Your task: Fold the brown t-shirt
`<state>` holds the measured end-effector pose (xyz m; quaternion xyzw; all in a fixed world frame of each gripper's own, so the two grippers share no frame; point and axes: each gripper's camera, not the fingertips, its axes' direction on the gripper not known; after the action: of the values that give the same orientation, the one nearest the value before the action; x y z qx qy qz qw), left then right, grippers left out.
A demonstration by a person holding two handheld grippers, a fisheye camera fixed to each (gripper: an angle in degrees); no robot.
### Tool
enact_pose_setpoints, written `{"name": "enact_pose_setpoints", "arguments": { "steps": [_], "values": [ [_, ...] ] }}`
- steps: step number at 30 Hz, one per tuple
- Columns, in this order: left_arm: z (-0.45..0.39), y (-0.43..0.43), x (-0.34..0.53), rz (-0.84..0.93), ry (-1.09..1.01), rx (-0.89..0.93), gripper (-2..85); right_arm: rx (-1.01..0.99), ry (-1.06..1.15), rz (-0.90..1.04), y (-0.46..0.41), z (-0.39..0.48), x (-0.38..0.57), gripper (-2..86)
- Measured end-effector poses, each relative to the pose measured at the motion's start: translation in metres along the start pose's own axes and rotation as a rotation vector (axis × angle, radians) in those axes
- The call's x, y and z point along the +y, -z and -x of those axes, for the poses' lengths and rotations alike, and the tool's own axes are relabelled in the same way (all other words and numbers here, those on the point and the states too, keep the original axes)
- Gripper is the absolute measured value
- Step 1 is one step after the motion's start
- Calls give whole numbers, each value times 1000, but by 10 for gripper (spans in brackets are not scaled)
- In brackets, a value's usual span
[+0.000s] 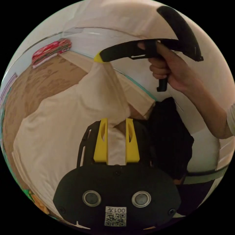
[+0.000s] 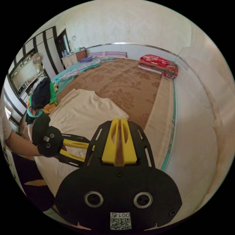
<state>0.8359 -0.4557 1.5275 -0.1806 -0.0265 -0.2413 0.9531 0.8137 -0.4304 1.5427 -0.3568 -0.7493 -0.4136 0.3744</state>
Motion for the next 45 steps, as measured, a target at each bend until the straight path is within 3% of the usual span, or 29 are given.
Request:
{"name": "enact_pose_setpoints", "arguments": {
  "steps": [6,14,19,27,34,40,45],
  "values": [
    [82,22,26,103,174,-133,67,-183,35,24,-44,66,-26,16],
    [161,65,30,92,284,-250,65,-71,181,99,-96,157,1,94],
    [185,68,-23,-3,132,-149,63,192,96,79,-51,161,29,103],
    [223,15,-168,5,-134,203,56,202,45,259,-68,155,61,111],
    [245,1,-222,61,-159,206,-3,236,79,208,-76,188,61,37],
    [281,-18,-259,197,-142,372,-8,265,179,242,-85,218,73,50],
    [310,-18,-270,186,-70,419,-2,169,44,238,-72,207,75,69]
  ]
}}
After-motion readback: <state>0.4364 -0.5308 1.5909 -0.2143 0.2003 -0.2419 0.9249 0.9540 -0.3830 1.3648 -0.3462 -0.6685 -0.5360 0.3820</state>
